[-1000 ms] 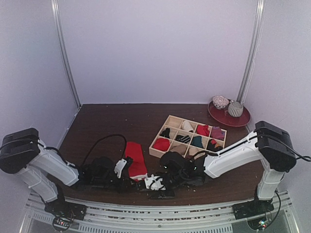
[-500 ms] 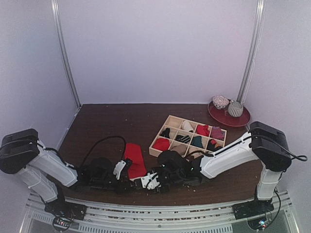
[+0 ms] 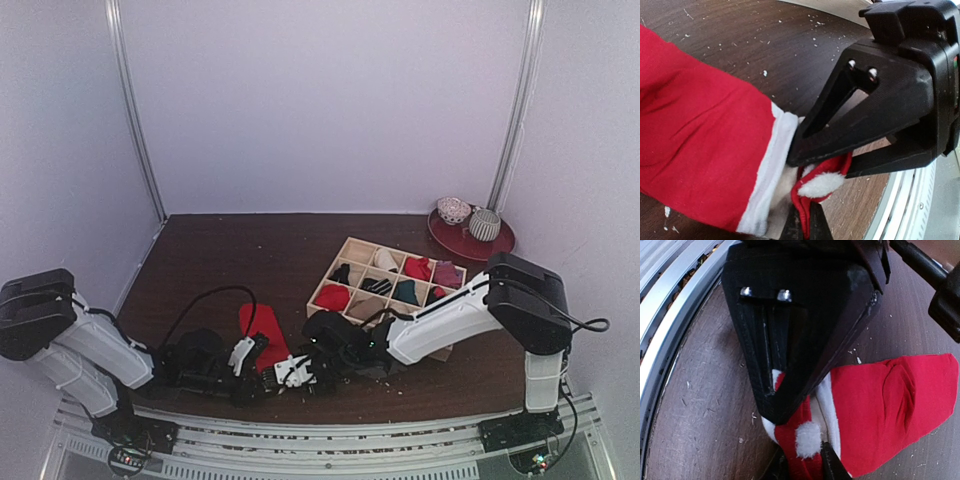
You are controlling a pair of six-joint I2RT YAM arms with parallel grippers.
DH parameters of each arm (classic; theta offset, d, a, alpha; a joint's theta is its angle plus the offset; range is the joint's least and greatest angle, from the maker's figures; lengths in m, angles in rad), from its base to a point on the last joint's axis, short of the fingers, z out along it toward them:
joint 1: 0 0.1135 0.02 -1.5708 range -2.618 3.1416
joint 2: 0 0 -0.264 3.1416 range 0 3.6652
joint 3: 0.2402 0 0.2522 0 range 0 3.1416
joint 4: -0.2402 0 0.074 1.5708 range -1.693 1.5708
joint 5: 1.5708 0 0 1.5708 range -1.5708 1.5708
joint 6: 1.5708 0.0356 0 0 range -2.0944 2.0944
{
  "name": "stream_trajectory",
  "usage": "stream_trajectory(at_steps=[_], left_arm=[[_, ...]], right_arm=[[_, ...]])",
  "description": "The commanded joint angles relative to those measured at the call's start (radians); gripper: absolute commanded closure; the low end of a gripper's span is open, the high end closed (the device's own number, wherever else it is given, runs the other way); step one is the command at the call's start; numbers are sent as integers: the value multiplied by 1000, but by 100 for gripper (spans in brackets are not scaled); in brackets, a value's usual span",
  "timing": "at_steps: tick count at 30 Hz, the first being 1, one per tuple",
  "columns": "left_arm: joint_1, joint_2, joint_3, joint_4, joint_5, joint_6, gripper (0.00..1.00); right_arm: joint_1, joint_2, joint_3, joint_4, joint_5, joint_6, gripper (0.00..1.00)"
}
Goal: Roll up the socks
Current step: Roll a pair of socks at the center of the board.
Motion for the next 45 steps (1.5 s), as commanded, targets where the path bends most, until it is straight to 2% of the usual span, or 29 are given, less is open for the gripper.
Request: stream_trajectory(at_steps=[1,2,4,6,7,8,12,15,18,21,25,32,39,45], left_arm=[[-12,33,-38,-228,-13,15,100],[-12,16,-37,-238,-36,28,100],[-12,-70,-24,-279,-118,58,84],[-12,-181,-10,-334,-197,110,76],[-12,-247,-9,-368,-240,138,65],[-12,-312,21,-403,-273,170,61],[-21,-576,20,-432,-378,282,50],[-49,-725,-75,-331,-383,367,46],[-114,-775,-155,-205,-413,433,45],[-151,-705,-159,-101,-411,476,42],[-199,-475,-106,-28,-464,528,43],[-290,-144,-49,234,-535,632,39],[-305,20,-9,323,-537,671,36],[-305,108,-8,328,-541,612,46]], right_arm=[[-15,62,50,-248,-30,139,83],[-16,64,53,-284,-68,173,84],[-19,65,51,-342,-168,240,84],[-27,77,52,-382,-248,319,84],[-32,89,58,-405,-271,362,84],[-38,105,67,-434,-297,393,84],[-71,166,115,-539,-390,517,84],[-105,186,149,-575,-468,609,84],[-151,205,178,-589,-548,702,83],[-173,221,203,-630,-560,728,84],[-181,255,231,-676,-568,735,83],[-196,276,226,-660,-572,760,84],[-203,276,222,-665,-579,751,84],[-207,280,220,-666,-593,751,84]])
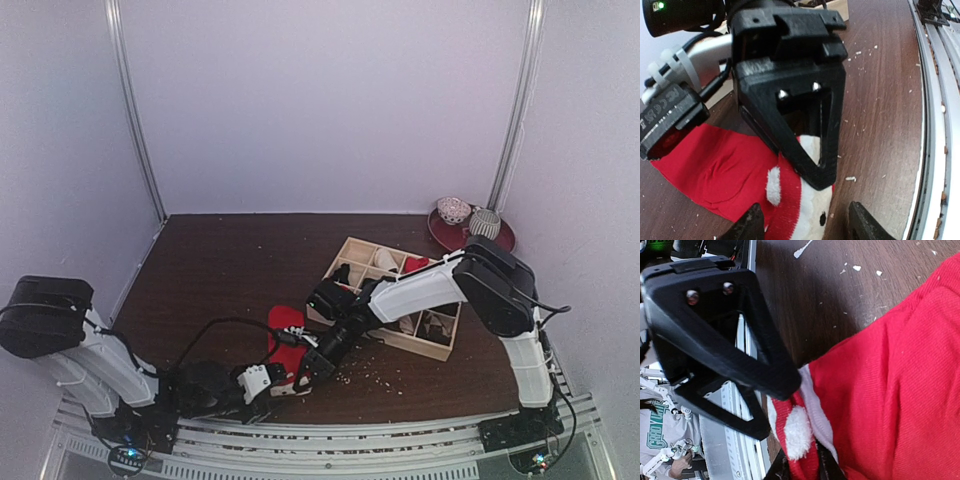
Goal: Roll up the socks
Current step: Roll a pair of socks at the center of the board.
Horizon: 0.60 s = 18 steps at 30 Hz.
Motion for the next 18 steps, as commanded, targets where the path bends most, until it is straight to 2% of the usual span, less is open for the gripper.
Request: stream_trajectory(at_steps=[1,7,12,18], left_arm=[[-4,46,11,79,-14,-34,47],[-3,104,11,123,-8,-48,58],[-4,164,63,115,32,-56,81],[-4,215,48,137,88,-141,92]], right_arm=[[-4,92,-64,-169,131,8,84],[-3,92,-66,-172,120,8,84],[-4,88,-71,-161,108,21,83],[-3,71,-72,-139,89,24,83]])
